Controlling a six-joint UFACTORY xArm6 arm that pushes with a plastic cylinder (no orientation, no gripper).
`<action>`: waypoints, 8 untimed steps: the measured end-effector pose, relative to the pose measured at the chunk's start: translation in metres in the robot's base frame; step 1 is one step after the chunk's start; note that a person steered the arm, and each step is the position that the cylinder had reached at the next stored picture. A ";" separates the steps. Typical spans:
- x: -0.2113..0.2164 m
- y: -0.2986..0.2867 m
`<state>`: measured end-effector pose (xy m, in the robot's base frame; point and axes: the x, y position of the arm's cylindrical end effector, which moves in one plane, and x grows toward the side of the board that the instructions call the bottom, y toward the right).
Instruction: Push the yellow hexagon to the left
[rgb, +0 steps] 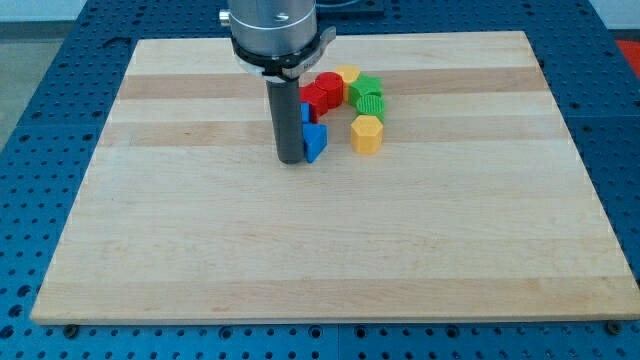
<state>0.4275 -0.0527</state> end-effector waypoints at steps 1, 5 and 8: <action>0.000 0.001; 0.001 0.014; 0.017 0.060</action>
<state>0.4442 0.0069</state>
